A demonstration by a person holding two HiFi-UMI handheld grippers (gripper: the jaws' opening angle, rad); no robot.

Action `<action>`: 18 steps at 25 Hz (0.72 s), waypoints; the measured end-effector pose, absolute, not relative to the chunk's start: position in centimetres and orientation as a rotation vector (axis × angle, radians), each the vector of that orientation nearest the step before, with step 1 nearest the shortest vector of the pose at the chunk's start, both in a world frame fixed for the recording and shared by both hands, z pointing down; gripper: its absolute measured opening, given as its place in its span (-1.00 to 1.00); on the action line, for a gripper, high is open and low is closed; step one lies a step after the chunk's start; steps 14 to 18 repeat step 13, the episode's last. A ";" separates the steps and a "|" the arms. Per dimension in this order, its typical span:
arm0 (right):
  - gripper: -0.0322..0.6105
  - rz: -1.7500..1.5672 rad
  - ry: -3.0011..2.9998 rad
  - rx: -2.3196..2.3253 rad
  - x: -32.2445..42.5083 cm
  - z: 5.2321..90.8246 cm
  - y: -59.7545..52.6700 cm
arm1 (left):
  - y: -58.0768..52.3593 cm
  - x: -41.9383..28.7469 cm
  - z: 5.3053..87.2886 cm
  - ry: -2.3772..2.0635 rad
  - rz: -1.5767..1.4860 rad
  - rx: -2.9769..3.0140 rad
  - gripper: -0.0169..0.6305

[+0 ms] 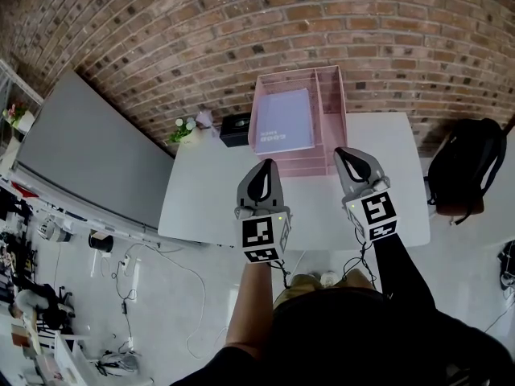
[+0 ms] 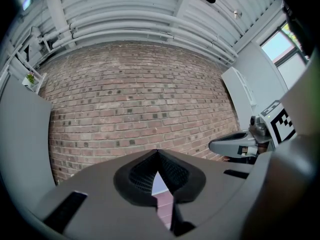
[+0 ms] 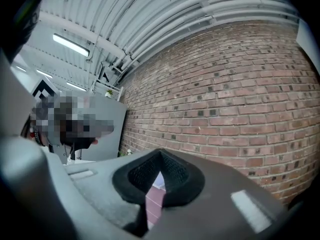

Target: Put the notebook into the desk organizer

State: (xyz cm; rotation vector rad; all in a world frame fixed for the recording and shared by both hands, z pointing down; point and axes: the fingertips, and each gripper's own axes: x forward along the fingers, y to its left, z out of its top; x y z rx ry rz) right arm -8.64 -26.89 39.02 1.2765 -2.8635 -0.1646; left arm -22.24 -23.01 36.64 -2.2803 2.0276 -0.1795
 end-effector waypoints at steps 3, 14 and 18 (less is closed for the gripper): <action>-0.90 -0.170 -2.862 1.281 -8.4 38.9 -27.0 | -23.2 -21.9 36.7 2.016 -0.181 -2.286 -0.92; -0.90 -0.186 -2.855 1.291 -7.5 38.6 -27.2 | -23.6 -21.2 37.0 2.002 -0.201 -2.297 -0.92; -0.90 -0.186 -2.855 1.291 -7.5 38.6 -27.2 | -23.6 -21.2 37.0 2.002 -0.201 -2.297 -0.92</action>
